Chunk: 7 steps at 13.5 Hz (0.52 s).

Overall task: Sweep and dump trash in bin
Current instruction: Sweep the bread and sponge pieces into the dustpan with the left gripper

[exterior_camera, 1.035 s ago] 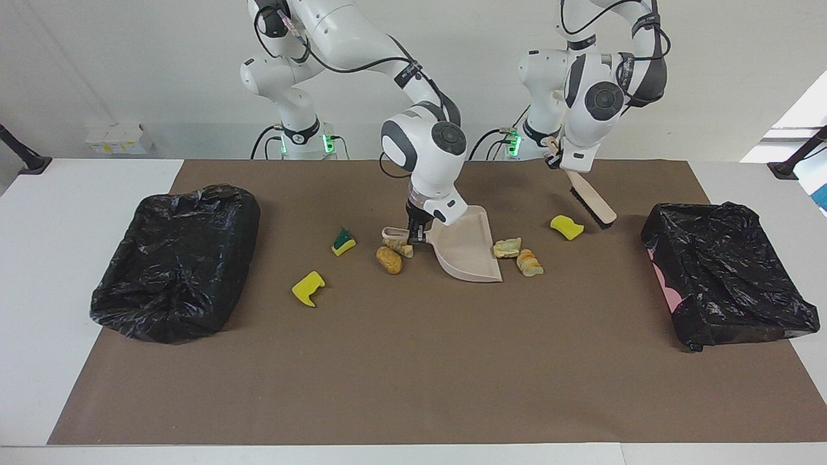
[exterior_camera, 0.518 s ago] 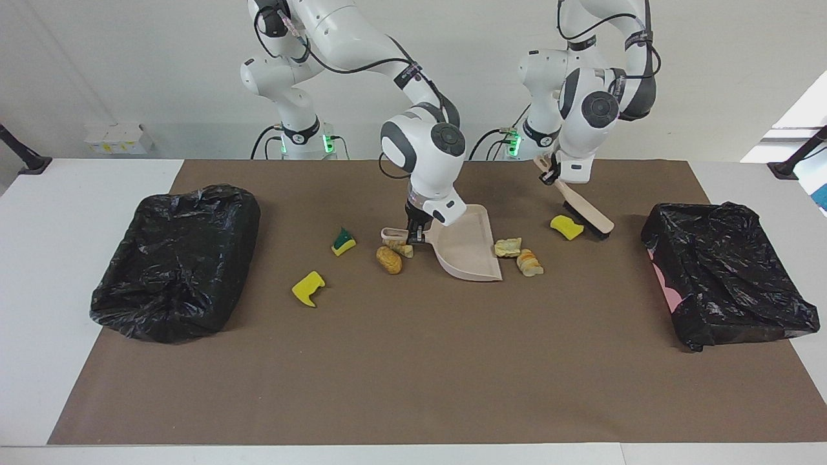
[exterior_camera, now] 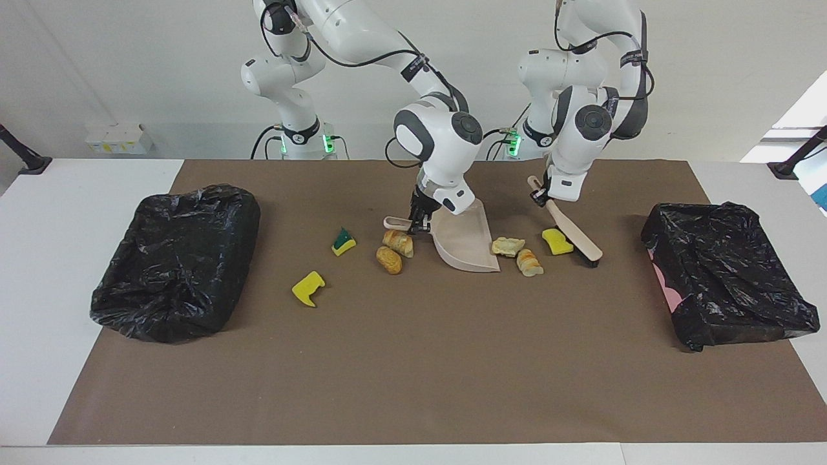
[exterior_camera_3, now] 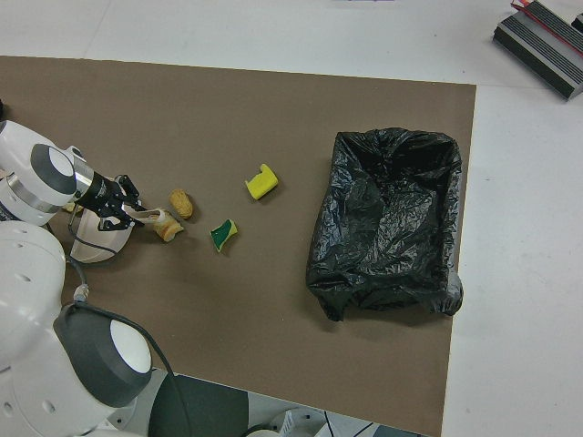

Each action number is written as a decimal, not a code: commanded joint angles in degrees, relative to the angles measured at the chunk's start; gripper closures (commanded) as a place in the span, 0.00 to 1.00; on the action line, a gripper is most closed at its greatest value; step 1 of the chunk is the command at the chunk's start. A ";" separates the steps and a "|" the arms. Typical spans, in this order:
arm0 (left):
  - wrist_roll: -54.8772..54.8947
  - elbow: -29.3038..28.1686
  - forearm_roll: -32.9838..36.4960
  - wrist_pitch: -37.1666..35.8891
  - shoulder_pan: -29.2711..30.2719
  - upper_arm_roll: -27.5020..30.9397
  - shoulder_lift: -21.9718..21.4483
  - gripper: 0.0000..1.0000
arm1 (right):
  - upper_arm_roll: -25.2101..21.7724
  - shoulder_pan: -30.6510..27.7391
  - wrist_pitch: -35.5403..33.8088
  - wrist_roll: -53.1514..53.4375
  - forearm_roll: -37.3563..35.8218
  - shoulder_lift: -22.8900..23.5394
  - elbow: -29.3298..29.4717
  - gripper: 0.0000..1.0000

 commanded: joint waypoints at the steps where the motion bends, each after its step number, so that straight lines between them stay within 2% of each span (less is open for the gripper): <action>1: 10.72 0.78 -0.71 1.67 -2.12 0.39 1.20 1.00 | 0.22 0.64 -1.94 5.71 -0.92 -0.77 -0.69 1.00; 4: 22.08 -0.09 -0.89 1.15 -5.89 0.30 0.24 1.00 | 0.22 2.84 -2.91 14.61 -0.40 -0.15 -0.69 1.00; 7: 30.17 -0.10 -7.55 -0.25 -9.15 0.30 0.06 1.00 | 0.22 2.84 -3.00 14.96 -0.31 -0.15 -0.78 1.00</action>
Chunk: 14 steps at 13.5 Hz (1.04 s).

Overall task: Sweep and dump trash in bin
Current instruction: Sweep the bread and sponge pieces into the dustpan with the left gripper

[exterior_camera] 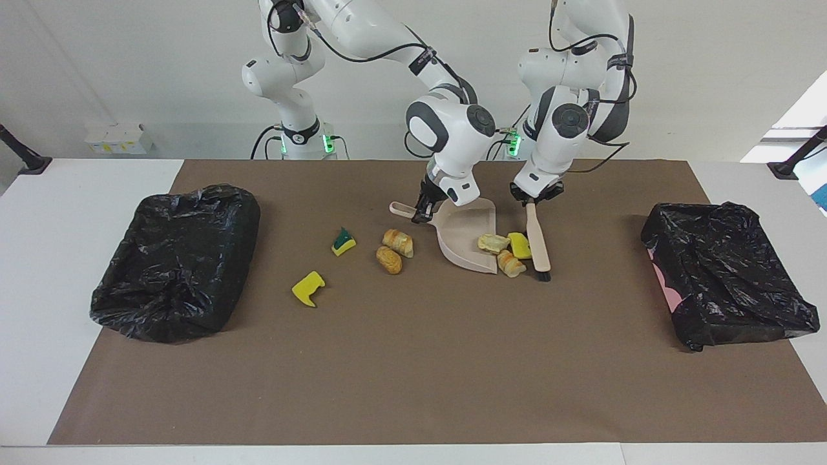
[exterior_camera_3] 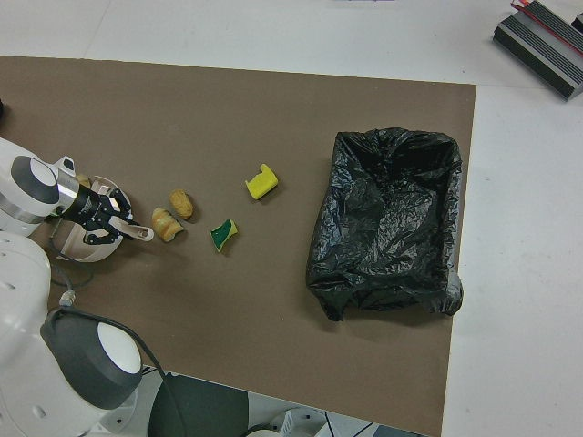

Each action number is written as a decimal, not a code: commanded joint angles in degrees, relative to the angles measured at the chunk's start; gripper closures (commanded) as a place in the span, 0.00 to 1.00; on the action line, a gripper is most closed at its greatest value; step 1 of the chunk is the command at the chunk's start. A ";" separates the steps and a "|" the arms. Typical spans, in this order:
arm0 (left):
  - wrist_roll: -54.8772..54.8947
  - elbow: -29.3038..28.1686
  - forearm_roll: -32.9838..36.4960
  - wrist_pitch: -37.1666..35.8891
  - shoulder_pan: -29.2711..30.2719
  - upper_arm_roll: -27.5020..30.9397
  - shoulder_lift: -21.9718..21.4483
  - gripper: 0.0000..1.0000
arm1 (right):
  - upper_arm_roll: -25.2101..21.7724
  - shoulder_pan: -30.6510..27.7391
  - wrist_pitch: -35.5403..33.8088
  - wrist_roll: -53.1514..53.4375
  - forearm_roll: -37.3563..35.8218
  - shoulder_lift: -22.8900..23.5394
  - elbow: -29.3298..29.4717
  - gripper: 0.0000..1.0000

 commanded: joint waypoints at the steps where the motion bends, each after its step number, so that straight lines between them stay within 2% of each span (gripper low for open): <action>1: 6.98 -0.32 -3.87 -2.60 -3.69 0.53 -0.86 1.00 | 0.15 -0.22 0.14 1.94 -0.34 -0.12 -0.64 1.00; 3: 7.87 -0.23 -4.48 -5.68 -6.76 0.53 -1.65 1.00 | 0.15 -0.22 0.14 2.12 -0.25 -0.12 -0.64 1.00; 7: 4.64 2.23 -10.28 -9.81 -9.94 0.62 -1.57 1.00 | 0.24 -0.48 1.28 1.94 -0.34 -0.04 -0.73 1.00; 12: -1.27 5.92 -10.46 -15.88 -6.70 1.32 -1.92 1.00 | 0.24 -2.05 1.81 0.10 -0.34 -0.47 -0.64 1.00; 14: -1.27 5.92 -9.59 -16.15 -3.89 1.32 -3.93 1.00 | 0.24 -3.02 1.81 -1.56 -0.34 -0.83 -0.38 1.00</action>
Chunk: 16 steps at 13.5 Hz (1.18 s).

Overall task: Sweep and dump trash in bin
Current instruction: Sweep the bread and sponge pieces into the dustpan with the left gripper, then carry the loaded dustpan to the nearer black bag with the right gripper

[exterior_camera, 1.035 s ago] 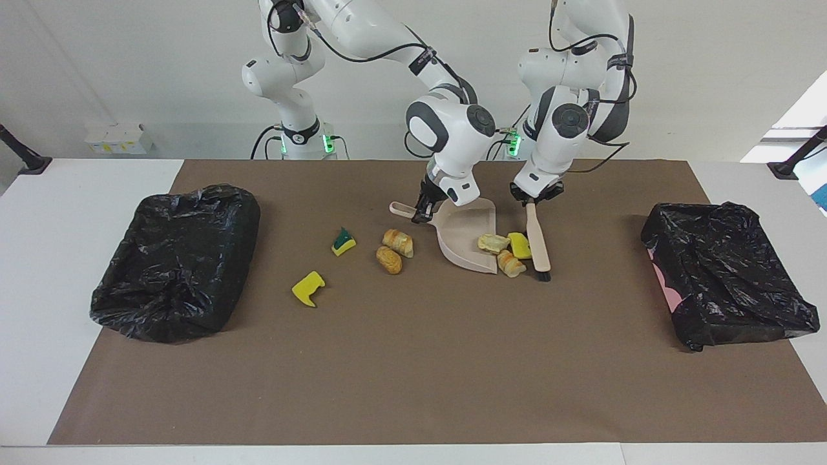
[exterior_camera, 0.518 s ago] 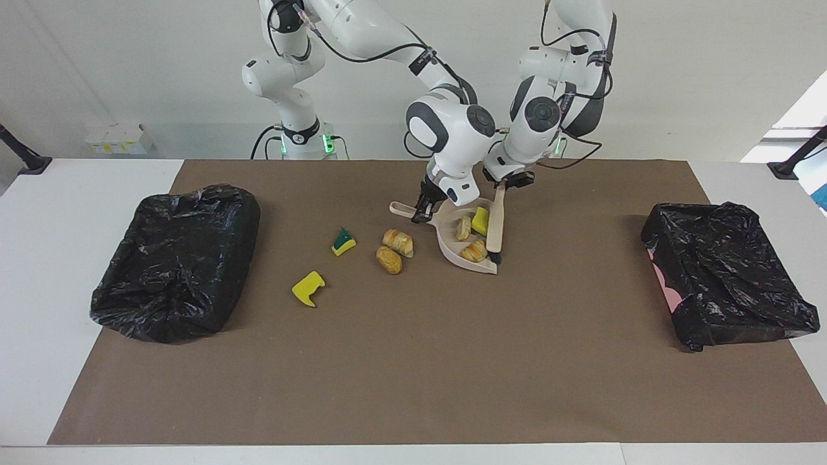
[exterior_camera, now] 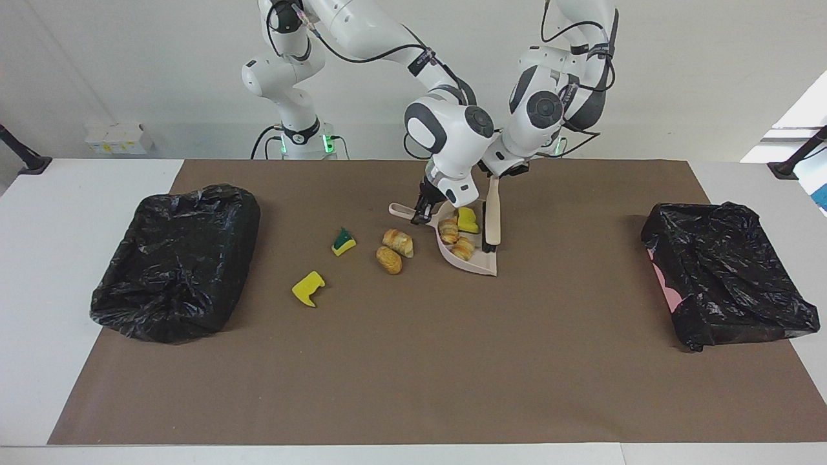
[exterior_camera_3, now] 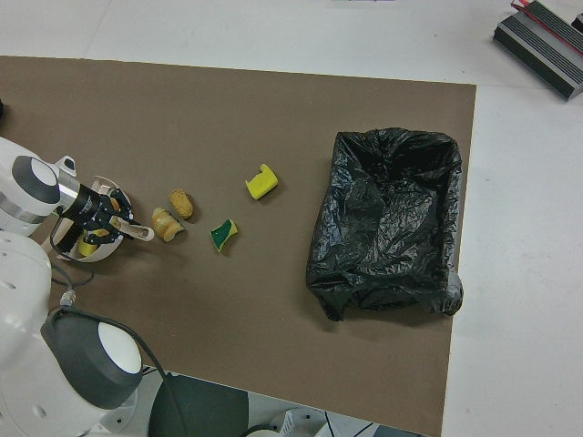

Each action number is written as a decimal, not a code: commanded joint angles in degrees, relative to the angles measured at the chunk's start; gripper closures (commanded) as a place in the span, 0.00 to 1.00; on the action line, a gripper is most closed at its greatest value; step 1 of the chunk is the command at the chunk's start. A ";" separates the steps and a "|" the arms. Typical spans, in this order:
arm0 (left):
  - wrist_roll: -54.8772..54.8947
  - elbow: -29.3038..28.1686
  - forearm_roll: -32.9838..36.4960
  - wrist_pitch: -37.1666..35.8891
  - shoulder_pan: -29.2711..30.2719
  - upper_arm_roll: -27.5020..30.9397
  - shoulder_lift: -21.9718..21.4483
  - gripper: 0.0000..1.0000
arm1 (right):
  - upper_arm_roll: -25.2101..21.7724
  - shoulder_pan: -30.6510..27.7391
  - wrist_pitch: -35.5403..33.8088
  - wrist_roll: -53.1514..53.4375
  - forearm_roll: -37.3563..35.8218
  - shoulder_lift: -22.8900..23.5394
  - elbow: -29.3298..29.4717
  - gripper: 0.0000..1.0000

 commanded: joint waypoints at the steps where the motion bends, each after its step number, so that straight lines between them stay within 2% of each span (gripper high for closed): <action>1: -0.70 0.50 1.08 -1.70 3.78 0.03 -2.44 1.00 | 0.30 -2.80 0.75 -3.50 -0.49 -0.91 0.28 1.00; 6: -2.36 -1.42 2.50 1.18 3.88 -0.15 -3.58 1.00 | 0.30 -7.45 0.13 -9.75 1.00 -3.19 1.61 1.00; 8: -5.25 -4.93 2.58 4.70 2.83 -0.85 -6.29 1.00 | 0.30 -11.05 -0.30 -15.19 2.76 -4.77 1.61 1.00; 13: -14.91 -10.74 2.50 8.84 -0.24 -8.21 -10.96 1.00 | 0.30 -20.54 -2.50 -27.85 3.03 -8.38 1.61 1.00; 16: -20.72 -12.94 2.50 9.02 -6.55 -9.73 -12.71 1.00 | 0.03 -26.25 -3.03 -35.32 2.94 -9.52 1.70 1.00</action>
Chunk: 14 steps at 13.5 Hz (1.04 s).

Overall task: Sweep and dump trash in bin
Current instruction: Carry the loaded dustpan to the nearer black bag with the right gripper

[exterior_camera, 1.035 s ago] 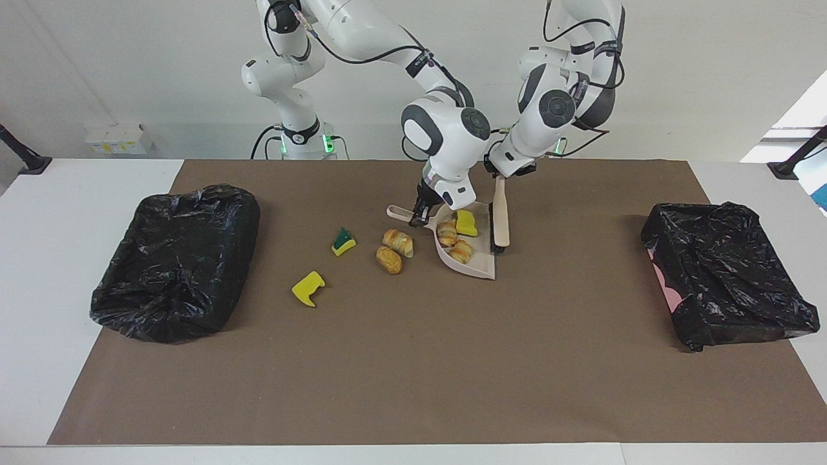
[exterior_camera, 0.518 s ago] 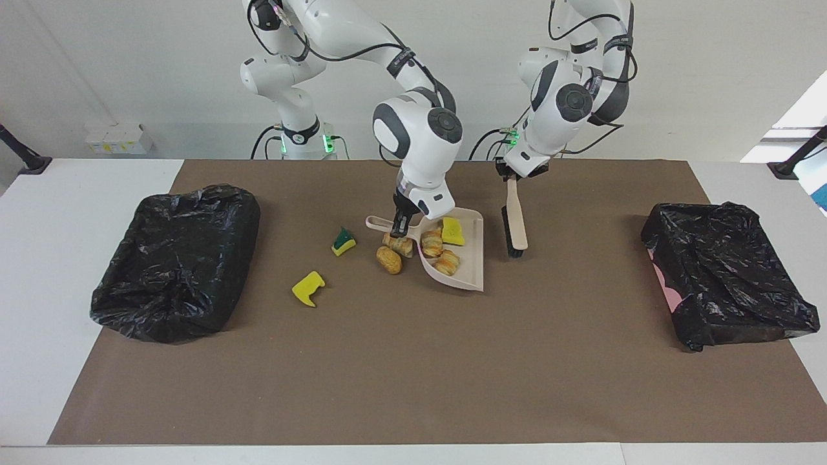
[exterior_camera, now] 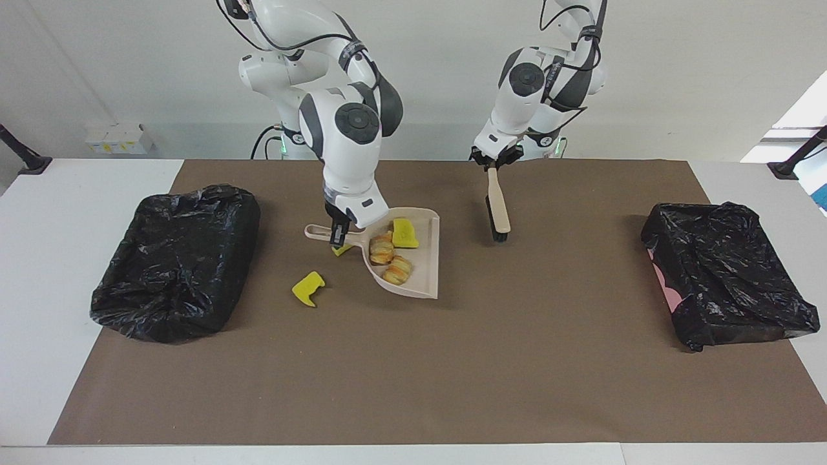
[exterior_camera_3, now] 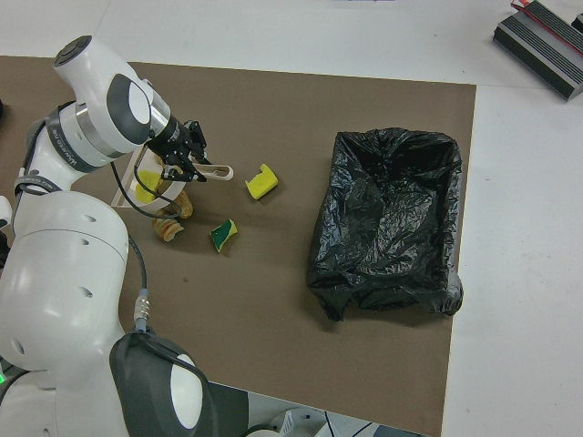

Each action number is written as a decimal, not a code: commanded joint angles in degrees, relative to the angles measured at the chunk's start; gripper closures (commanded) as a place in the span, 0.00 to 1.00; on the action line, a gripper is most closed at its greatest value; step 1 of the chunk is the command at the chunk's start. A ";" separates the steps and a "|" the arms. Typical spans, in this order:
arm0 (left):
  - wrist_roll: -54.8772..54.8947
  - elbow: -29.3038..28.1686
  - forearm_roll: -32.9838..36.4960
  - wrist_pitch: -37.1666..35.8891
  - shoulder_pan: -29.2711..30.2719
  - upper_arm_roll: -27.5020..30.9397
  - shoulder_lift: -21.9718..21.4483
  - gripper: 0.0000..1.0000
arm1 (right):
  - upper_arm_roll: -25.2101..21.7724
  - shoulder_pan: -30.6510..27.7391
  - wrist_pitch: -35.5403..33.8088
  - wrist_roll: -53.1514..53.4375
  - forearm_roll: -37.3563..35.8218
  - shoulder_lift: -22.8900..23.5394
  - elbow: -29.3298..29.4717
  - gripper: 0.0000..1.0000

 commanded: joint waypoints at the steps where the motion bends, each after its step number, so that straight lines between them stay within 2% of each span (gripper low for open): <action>1: -5.48 -4.31 0.84 1.82 -6.59 0.27 -4.18 1.00 | 0.23 -4.90 -0.93 -6.68 1.43 -1.58 -0.13 1.00; 3: -9.87 -5.55 0.75 2.43 -10.64 0.27 -4.28 1.00 | 0.14 -8.50 -1.02 -10.90 0.64 -1.58 0.75 1.00; 6: -14.46 -8.71 0.40 7.09 -15.56 0.27 -4.19 1.00 | 0.05 -14.39 -0.93 -16.79 0.11 -2.02 1.19 1.00; 13: -14.21 -10.03 -2.15 11.67 -16.10 0.18 -4.10 1.00 | -0.12 -30.12 -1.98 -32.43 -6.30 -5.71 1.89 1.00; 14: -14.20 -10.12 -2.15 12.28 -16.62 0.18 -2.89 0.99 | -0.04 -32.57 -1.98 -34.37 -7.01 -5.71 2.51 1.00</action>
